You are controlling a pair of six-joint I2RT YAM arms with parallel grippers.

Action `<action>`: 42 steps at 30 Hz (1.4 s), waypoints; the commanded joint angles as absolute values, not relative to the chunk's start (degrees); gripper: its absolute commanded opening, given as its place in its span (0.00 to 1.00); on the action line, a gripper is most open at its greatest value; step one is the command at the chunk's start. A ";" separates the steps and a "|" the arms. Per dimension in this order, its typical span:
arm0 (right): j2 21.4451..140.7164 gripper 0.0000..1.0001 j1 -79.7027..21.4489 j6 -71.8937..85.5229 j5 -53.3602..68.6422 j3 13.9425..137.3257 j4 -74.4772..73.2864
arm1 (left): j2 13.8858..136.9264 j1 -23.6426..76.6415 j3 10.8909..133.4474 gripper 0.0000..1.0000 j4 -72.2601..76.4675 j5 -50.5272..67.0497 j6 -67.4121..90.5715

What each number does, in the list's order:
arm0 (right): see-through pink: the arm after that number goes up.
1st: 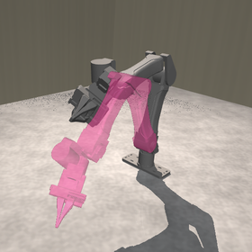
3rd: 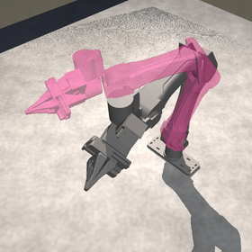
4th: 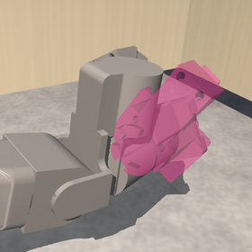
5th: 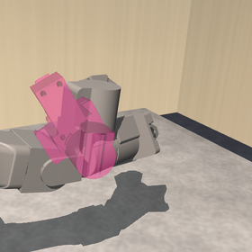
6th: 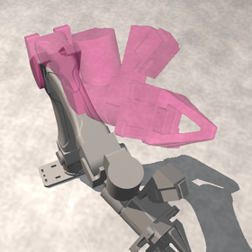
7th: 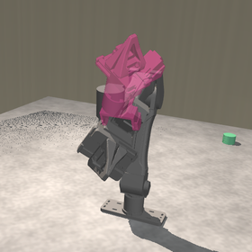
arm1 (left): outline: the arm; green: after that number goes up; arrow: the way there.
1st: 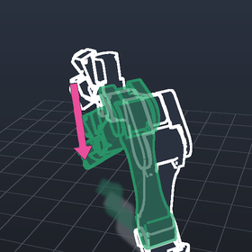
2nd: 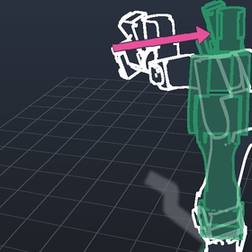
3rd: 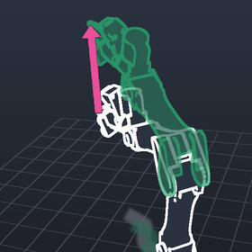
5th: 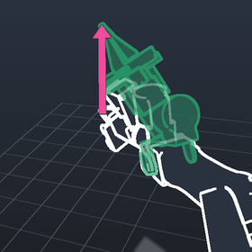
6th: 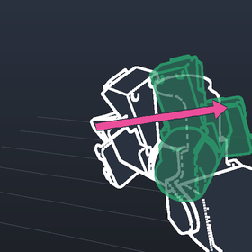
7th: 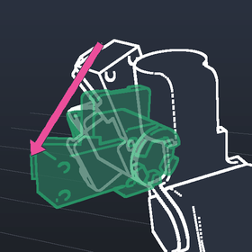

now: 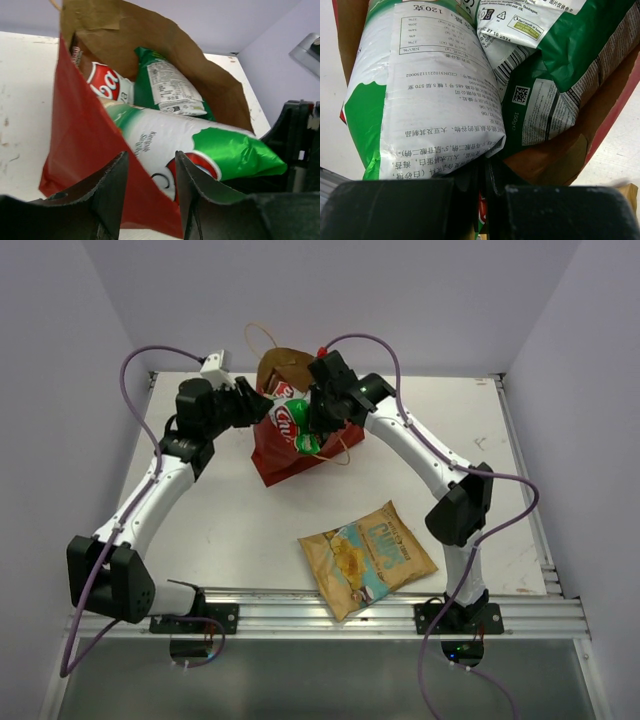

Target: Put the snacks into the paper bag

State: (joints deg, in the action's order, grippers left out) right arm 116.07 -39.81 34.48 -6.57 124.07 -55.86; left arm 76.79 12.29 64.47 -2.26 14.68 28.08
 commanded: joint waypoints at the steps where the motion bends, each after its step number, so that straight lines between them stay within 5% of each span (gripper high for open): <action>1: 115.75 0.00 -40.69 31.82 -9.14 121.73 -60.82 | 79.88 14.67 67.93 0.47 3.60 14.50 31.99; 11: 114.96 0.00 -42.54 30.85 -10.37 121.20 -60.03 | 82.80 16.79 74.44 0.40 -7.29 1.51 28.31; 17: 115.40 0.00 -42.54 30.76 -9.49 120.32 -59.68 | 80.33 17.93 76.55 0.64 -9.40 -4.91 26.90; 32: 116.19 0.00 -42.54 30.50 -9.58 121.73 -60.21 | 91.14 18.19 80.95 0.63 -19.42 -4.13 30.06; 33: 116.28 0.00 -42.54 30.50 -9.58 121.73 -60.21 | 91.84 18.19 81.21 0.61 -19.34 -3.70 30.06; 37: 116.28 0.00 -42.54 30.59 -9.67 121.82 -60.38 | 92.46 18.28 81.91 0.00 -19.42 -3.69 29.88; 42: 117.68 0.00 -43.24 29.54 -10.46 126.36 -61.87 | 91.15 19.15 84.37 0.00 -18.72 -1.58 28.31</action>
